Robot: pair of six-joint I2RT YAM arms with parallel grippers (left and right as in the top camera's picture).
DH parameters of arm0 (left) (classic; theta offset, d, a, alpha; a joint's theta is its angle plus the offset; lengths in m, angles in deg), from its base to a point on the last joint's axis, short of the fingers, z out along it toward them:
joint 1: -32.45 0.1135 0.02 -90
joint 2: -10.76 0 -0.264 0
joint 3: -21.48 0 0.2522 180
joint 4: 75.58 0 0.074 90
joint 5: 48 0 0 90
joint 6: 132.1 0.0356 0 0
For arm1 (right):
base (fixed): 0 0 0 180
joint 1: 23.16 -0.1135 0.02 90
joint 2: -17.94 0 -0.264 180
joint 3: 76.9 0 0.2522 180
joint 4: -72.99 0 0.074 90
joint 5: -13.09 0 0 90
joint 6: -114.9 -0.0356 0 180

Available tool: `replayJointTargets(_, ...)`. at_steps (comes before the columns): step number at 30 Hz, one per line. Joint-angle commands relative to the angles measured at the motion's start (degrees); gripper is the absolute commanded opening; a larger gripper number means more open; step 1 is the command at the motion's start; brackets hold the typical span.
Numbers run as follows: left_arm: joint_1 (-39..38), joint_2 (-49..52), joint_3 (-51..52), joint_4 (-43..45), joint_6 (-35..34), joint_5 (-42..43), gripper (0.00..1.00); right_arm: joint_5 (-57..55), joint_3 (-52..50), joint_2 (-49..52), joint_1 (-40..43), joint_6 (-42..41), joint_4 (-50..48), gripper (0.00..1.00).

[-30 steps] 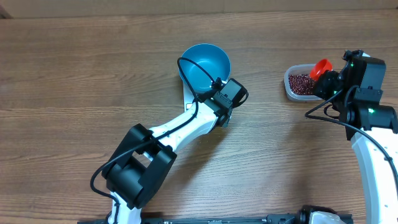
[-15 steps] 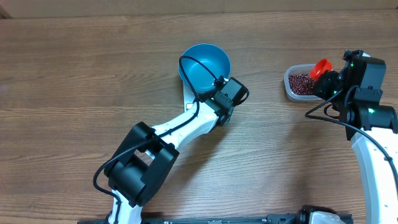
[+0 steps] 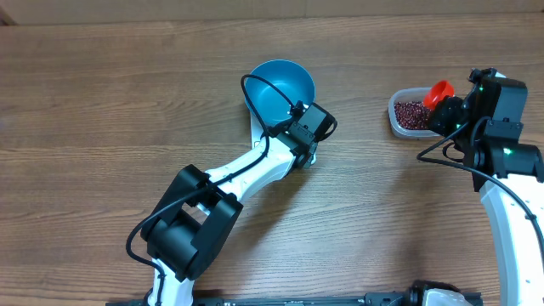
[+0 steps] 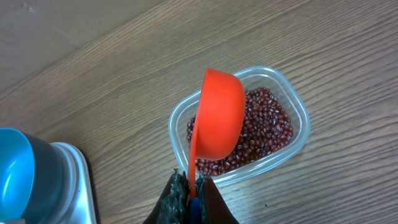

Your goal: Scoop item into bowl and weigh 150g on scale

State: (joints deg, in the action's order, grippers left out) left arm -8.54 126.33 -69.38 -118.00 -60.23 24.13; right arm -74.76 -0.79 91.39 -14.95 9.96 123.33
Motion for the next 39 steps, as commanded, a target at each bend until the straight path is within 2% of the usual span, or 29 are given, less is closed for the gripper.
replayJointTargets(1,0.15,1.33,0.24,0.0,2.08,1.36,0.04,0.07,1.38,-0.35,0.13,0.24,-0.52,0.04)
replayJointTargets(28,0.22,1.33,2.75,0.48,1.86,1.36,0.04,0.07,1.38,-0.35,0.13,0.22,-0.28,0.04)
replayJointTargets(33,-0.04,-0.26,0.2,-1.73,1.84,1.4,0.04,0.07,1.38,-0.35,0.13,0.24,-0.28,0.04)
replayJointTargets(39,-0.85,-6.75,-4.9,-4.98,1.9,1.38,0.04,0.07,1.38,-0.35,0.13,0.24,-0.02,0.04)
